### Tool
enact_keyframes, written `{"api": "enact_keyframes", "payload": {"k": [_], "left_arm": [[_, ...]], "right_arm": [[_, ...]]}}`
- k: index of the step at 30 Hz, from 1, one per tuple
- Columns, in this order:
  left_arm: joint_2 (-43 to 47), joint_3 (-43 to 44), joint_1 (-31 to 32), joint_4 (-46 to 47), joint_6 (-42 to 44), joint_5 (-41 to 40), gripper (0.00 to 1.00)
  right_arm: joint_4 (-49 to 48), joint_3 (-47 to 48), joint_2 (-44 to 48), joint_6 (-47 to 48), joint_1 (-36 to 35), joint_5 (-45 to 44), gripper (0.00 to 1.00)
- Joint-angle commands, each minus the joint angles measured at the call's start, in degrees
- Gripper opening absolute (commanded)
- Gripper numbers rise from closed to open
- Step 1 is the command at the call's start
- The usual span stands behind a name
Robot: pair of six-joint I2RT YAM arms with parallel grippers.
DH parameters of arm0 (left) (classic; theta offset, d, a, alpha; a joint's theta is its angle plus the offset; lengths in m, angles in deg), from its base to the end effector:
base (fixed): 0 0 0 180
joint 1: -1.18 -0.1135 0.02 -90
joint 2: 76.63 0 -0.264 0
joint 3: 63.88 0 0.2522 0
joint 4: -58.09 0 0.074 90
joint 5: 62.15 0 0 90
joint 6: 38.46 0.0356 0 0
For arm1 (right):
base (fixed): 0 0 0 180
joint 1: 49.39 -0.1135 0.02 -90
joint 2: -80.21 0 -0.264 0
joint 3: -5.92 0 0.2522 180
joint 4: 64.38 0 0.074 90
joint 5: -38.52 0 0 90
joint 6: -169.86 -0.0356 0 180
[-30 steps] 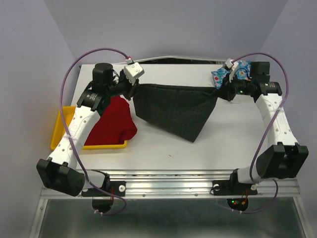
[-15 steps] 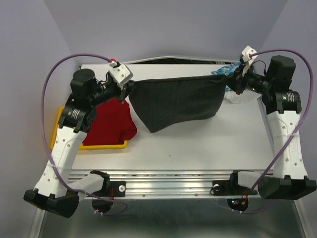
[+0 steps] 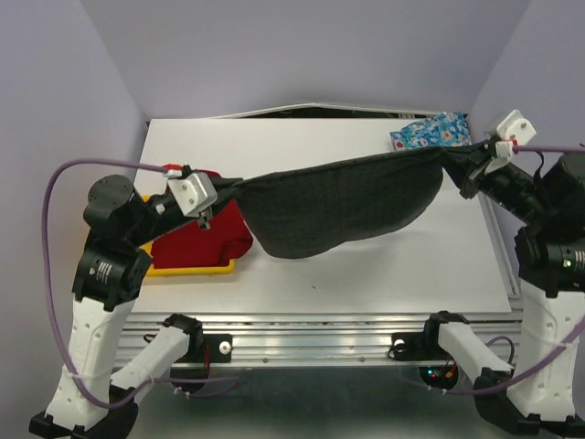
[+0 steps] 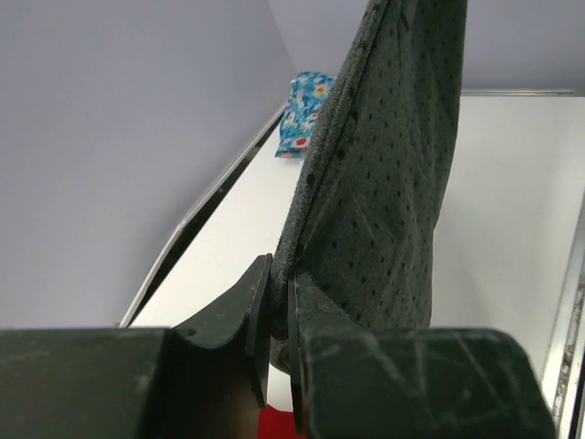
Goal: Fold and stack the skirts
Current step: Flatten the skirt out
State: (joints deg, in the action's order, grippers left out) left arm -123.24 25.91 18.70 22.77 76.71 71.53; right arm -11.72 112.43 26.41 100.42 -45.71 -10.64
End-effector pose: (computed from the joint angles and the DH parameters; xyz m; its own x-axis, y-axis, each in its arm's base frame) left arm 0.1083 -0.0600 0.4916 0.4881 0.1685 -0.8564 0.7320 0.4553 0.5068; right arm 0.1191 0.0157 0.5273 0.2129 -0.2799 -0.9361 -0.5653 0.7462 -0.3517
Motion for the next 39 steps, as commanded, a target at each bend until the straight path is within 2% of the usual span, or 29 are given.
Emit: {"api": "enact_keyframes", "payload": {"k": [1, 5, 9, 13, 16, 17, 18, 19, 20, 21, 22, 23, 25, 27, 29, 32, 34, 35, 39], "left_arm": [[6.7, -2.02, -1.79, -2.6, -1.08, 0.87, 0.0], [7.85, -4.39, -1.79, -4.97, -0.65, 1.93, 0.0], [3.91, -5.97, -1.79, -4.2, -1.43, 1.59, 0.0], [-3.73, -7.47, -1.44, 2.65, -6.97, -4.46, 0.0], [-14.18, -5.2, -1.17, 6.09, -9.17, -8.08, 0.0], [-20.39, -4.41, -1.08, 7.75, -9.69, -8.78, 0.01], [-23.58, -2.4, -1.0, 8.28, -10.22, -11.4, 0.08], [-26.75, -1.33, -0.99, 9.42, -10.84, -13.25, 0.16], [-32.78, 1.37, -0.99, 12.13, -11.1, -14.92, 0.38], [-35.54, 3.14, -1.08, 13.29, -10.84, -19.55, 0.47], [-38.44, 4.9, -1.17, 15.65, -11.71, -22.64, 0.57], [-44.21, 10.57, -1.43, 15.32, -12.07, -26.68, 0.68], [-49.69, 17.72, -1.87, 12.44, -12.25, -27.94, 0.69], [-54.89, 25.7, -2.49, 6.9, -12.51, -28.39, 0.7], [-54.65, 26.1, -2.49, 5.48, -12.43, -27.69, 0.7], [-49.83, 18.65, -2.4, 7.49, -12.86, -26.37, 0.7], [-47.44, 13.02, -1.88, 7.68, -11.99, -25.66, 0.7], [-45.08, 11.09, -1.53, 7.68, -11.64, -25.58, 0.67], [-41.02, 3.36, 0.84, 6.01, -10.58, -23.64, 0.61]], "right_arm": [[-0.4, -1.87, 5.19, 2.2, 2.21, -14.65, 0.01], [2.41, -4.33, 7.48, 3.52, 2.21, -14.74, 0.01], [2.24, -8.27, 3.45, 5.02, 2.21, -15.88, 0.01], [-1.71, -10.57, -5.24, 3.71, 2.21, -15.18, 0.01], [-4.44, -10.66, -16.74, 2.57, 2.21, -13.95, 0.04], [-5.49, -9.27, -23.65, 1.86, 2.21, -13.08, 0.12], [-5.84, -7.77, -27.55, -0.06, 2.21, -12.72, 0.4], [-5.85, -5.76, -31.41, -1.3, 2.21, -11.76, 0.49], [-6.11, -0.78, -35.37, -2.87, 2.21, -12.27, 0.61], [-5.94, 2.4, -42.89, -4.02, 1.51, -13.41, 0.85], [-5.67, 6.0, -46.53, -6.82, 0.98, -15.51, 0.91], [-4.98, 13.61, -49.62, -7.72, 0.98, -16.66, 0.93], [-2.69, 21.29, -57.68, -9.47, 0.98, -19.9, 0.94], [1.17, 28.67, -60.62, -8.7, 0.98, -20.36, 0.94], [2.76, 28.63, -60.55, -7.03, 0.98, -18.7, 0.93], [3.99, 21.44, -56.87, -3.69, 0.37, -14.23, 0.89], [5.39, 17.31, -55.45, -0.01, -1.04, -12.99, 0.83], [5.58, 12.76, -54.06, 0.44, -1.57, -12.72, 0.81], [6.1, 4.21, -52.9, 3.96, -4.91, -12.36, 0.67]]}}
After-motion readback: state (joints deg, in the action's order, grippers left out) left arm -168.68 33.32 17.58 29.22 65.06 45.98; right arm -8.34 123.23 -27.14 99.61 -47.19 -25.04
